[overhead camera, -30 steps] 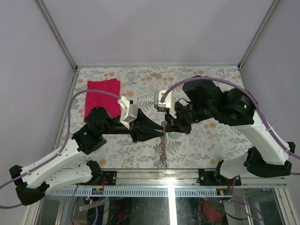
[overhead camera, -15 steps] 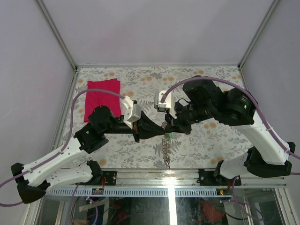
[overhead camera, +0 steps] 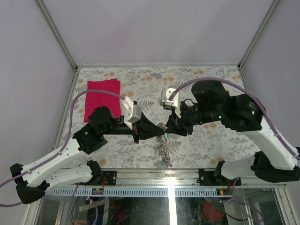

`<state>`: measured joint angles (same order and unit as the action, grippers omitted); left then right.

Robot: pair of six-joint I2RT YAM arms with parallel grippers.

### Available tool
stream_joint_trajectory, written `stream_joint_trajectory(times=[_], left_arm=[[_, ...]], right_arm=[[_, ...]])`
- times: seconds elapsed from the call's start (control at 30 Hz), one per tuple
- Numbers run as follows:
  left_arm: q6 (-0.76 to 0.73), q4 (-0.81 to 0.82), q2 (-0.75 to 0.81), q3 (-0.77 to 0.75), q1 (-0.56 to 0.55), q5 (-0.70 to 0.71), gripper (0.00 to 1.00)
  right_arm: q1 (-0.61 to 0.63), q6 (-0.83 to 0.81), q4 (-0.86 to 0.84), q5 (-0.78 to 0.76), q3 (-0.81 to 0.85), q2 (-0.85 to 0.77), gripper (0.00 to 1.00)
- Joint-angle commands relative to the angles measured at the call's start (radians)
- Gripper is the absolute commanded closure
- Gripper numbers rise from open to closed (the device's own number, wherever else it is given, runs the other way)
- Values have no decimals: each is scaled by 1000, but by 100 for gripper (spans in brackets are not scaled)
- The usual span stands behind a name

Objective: Put the keys on the keyring

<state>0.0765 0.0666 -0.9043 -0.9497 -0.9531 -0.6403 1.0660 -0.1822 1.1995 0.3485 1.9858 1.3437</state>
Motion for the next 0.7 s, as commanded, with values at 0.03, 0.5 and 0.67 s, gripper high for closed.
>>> stream_joint_trajectory(times=[0.03,0.5,0.67], left_arm=[[-10,60,40,-10,-7,41,100],[-5,70,51,-4,-7,62,100],[-5,71,52,-5,-6,63,100]], right_arm=[[3,148,-264,-109,-122,-160,65],[3,556,-582,-217,-486,-335,60],[3,549,-579,-195,-481,-321,65]])
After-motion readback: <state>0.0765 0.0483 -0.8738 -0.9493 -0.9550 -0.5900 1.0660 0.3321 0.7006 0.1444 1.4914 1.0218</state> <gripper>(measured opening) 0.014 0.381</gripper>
